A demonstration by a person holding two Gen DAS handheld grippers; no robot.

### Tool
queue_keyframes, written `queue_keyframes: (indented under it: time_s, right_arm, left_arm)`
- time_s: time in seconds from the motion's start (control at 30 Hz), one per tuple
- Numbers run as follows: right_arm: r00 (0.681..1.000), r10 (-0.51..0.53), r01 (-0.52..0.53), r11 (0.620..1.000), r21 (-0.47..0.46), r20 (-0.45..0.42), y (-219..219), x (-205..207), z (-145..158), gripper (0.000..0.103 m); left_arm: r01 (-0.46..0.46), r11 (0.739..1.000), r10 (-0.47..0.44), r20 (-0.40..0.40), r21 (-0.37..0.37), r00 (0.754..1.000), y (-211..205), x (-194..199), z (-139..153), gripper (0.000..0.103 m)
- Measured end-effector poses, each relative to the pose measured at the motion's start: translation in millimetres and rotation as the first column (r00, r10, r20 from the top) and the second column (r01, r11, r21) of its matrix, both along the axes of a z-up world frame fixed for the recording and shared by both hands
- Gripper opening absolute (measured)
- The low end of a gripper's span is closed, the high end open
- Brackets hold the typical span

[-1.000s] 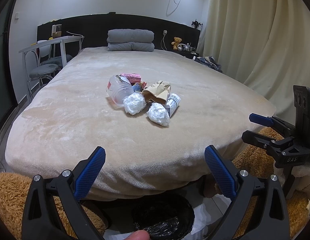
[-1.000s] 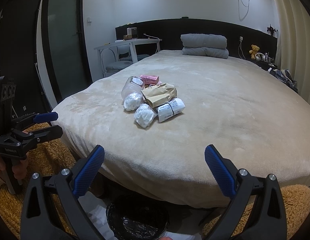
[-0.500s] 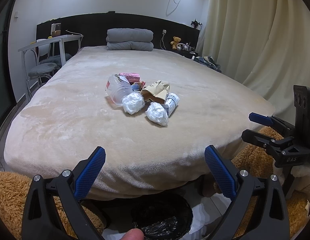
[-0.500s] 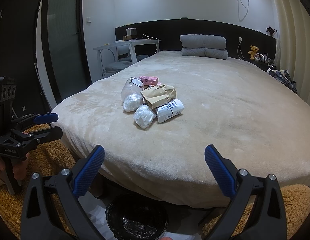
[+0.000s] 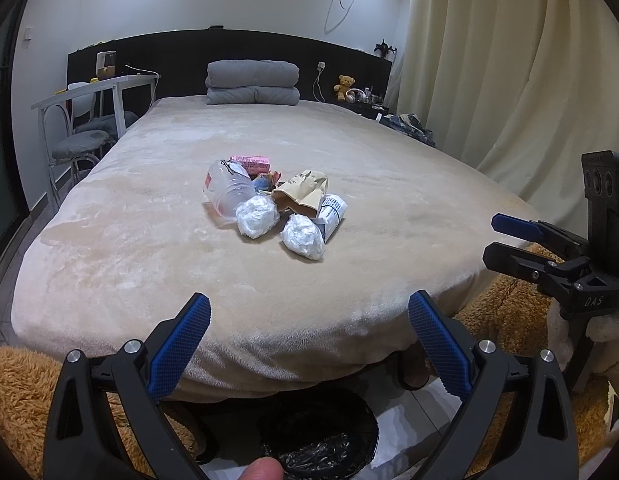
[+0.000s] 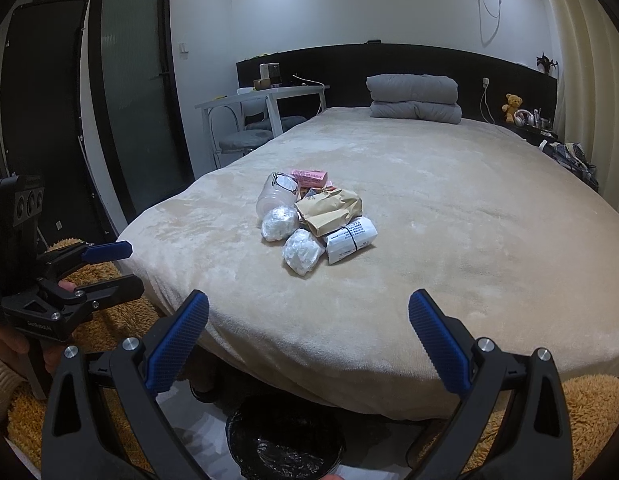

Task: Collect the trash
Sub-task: 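Reach the left tool to the white plastic bag while the right tool reaches the brown paper bag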

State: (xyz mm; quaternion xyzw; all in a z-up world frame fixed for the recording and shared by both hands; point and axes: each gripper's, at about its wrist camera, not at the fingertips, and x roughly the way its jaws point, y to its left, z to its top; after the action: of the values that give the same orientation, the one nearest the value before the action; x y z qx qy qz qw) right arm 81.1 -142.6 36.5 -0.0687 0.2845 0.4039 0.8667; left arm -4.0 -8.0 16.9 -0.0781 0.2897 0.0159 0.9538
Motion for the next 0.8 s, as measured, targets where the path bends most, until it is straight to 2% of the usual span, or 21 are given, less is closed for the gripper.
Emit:
queue_keyframes:
  time_s: [0.2,0.6,0.8]
  right_arm:
    - [0.999,0.043,-0.044,0.999,-0.031,-0.007,14,19,2,0.099]
    - [0.993,0.077,-0.086,0.991,-0.1,-0.093,51,77,-17,0.099]
    - [0.99,0.105,-0.117,0.985,-0.126,-0.097,68,107,-20,0.099]
  left_arm:
    - [0.015,0.998,-0.017,-0.041,-0.058,0.999,12,21,3,0.097]
    - [0.026,0.998,-0.033,-0.116,-0.06,0.993,41,78,3,0.097]
    - [0.032,0.992,-0.053,-0.168,-0.124,0.984,63,112,-9,0.097]
